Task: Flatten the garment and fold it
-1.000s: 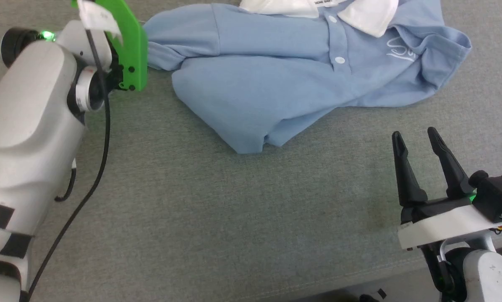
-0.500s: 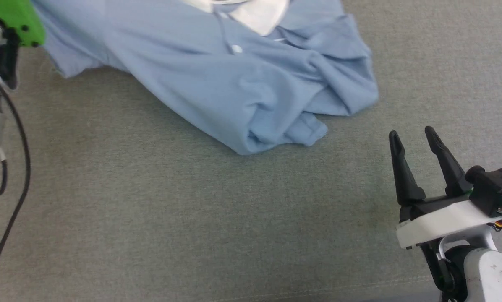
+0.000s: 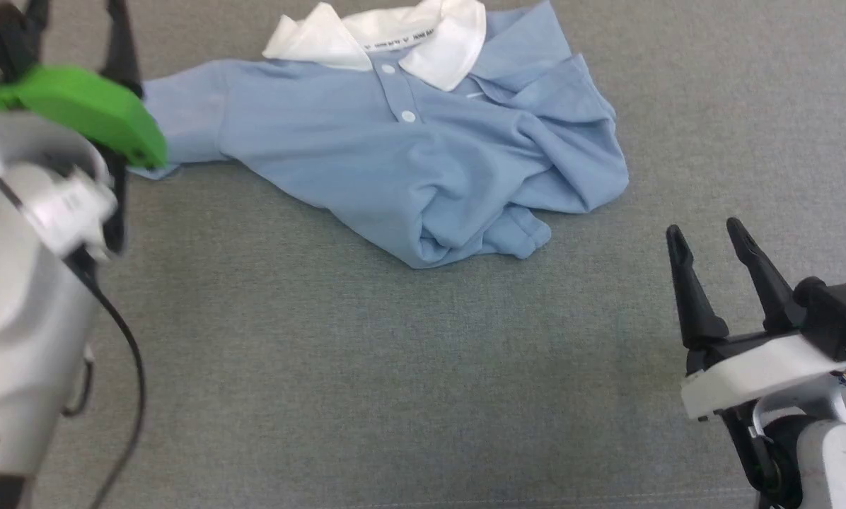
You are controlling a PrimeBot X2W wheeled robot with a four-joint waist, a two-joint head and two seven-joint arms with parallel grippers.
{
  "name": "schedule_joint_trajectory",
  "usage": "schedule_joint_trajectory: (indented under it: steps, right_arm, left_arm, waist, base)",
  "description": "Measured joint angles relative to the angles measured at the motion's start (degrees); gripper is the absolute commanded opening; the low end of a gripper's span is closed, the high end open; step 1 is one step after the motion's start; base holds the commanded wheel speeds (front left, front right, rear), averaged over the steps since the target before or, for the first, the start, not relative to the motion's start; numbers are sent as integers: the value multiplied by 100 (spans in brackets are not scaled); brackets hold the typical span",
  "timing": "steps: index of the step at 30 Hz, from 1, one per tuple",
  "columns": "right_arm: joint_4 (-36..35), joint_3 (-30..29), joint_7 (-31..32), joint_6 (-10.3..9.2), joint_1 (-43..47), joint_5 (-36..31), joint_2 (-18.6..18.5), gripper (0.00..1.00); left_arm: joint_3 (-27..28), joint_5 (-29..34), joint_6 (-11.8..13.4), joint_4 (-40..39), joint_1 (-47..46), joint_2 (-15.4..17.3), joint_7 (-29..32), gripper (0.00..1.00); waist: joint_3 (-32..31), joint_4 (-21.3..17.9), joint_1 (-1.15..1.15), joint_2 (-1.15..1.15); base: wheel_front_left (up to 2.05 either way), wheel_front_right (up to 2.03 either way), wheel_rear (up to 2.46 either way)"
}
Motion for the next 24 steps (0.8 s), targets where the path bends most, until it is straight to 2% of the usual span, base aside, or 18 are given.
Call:
schedule_joint_trajectory:
  steps: [5, 14, 19, 24]
  right_arm:
    - [13, -85, 136, 0, 177, 8, -52, 100]
    - [113, -64, 544, 0, 352, 53, -144, 100]
    - [183, 13, 900, 0, 358, 114, -296, 100]
    - [433, 189, 1700, 0, 134, 344, -504, 100]
  left_arm:
    - [-194, 175, 51, -833, 995, -78, -693, 100]
    - [-623, 475, 377, -1833, 2738, -89, -899, 100]
    - [-820, 721, 458, -2176, 3101, -97, -916, 100]
    - [-915, 799, 495, -2379, 3131, -125, -916, 100]
  waist:
    - [-250, 156, 0, 0]
    - [-602, 510, -1, 0]
    - [-694, 720, -1, 0]
    - [-682, 962, -1, 0]
  base:
    - [0, 0, 0]
    - [0, 0, 0]
    - [0, 0, 0]
    - [0, 0, 0]
